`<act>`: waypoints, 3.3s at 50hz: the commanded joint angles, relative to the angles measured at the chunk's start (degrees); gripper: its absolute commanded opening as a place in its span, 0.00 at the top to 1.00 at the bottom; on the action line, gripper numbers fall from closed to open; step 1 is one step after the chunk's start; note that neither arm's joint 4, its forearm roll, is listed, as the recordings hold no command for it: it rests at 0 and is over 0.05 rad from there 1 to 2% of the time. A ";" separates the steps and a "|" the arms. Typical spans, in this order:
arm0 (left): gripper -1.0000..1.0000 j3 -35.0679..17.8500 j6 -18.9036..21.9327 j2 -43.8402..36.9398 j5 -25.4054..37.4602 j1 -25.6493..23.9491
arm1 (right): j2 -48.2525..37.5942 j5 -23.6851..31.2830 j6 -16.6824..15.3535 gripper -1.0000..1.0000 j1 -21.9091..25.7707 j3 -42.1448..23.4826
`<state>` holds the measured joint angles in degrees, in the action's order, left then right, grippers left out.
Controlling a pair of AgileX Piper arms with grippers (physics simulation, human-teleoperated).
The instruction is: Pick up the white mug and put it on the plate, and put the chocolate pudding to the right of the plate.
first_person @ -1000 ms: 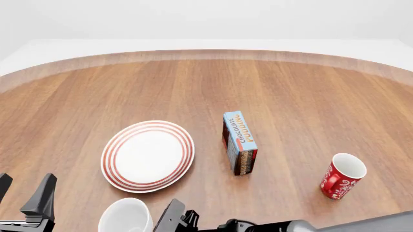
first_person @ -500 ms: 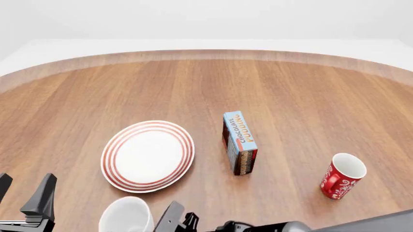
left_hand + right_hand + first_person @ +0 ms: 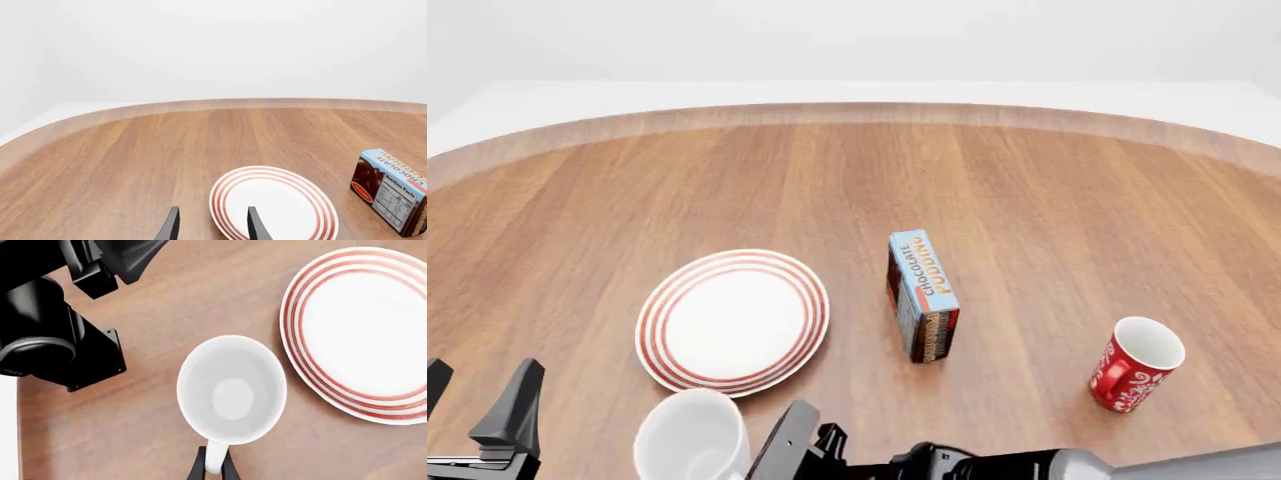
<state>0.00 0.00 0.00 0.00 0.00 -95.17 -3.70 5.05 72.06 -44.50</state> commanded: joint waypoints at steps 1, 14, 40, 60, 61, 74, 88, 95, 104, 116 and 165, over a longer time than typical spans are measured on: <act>0.00 0.00 0.00 0.00 0.00 0.00 | 2.36 0.49 -0.72 1.00 -1.00 0.31; 0.00 0.00 0.00 0.00 0.00 0.00 | 5.06 0.75 -2.37 1.00 -3.14 0.31; 0.00 0.00 0.00 0.00 0.00 0.00 | 8.09 1.36 -4.45 1.00 -6.43 -1.03; 0.00 0.00 0.00 0.00 0.00 0.00 | 9.40 1.16 -5.55 1.00 -9.69 -3.11; 0.00 0.00 0.00 0.00 0.00 0.00 | 9.40 1.16 -5.55 1.00 -9.69 -3.11; 0.00 0.00 0.00 0.00 0.00 0.00 | 8.59 1.41 -6.10 1.00 -11.63 -5.53; 0.00 0.00 0.00 0.00 0.00 0.00 | 6.83 1.48 -6.56 1.00 -13.21 -7.97; 0.00 0.00 0.00 0.00 0.00 0.00 | 5.68 1.23 -6.45 1.00 -13.70 -9.10; 0.00 0.00 0.00 0.00 0.00 0.00 | 4.08 0.96 -6.07 1.00 -14.50 -10.67; 0.00 0.00 0.00 0.00 0.00 0.00 | 1.95 0.30 -5.28 1.00 -15.45 -12.33; 0.00 0.00 0.00 0.00 0.00 0.00 | -7.72 -1.83 -3.26 1.00 -18.81 -18.54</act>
<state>0.00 0.00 0.00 0.00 0.00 -101.14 -5.50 0.70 52.97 -61.55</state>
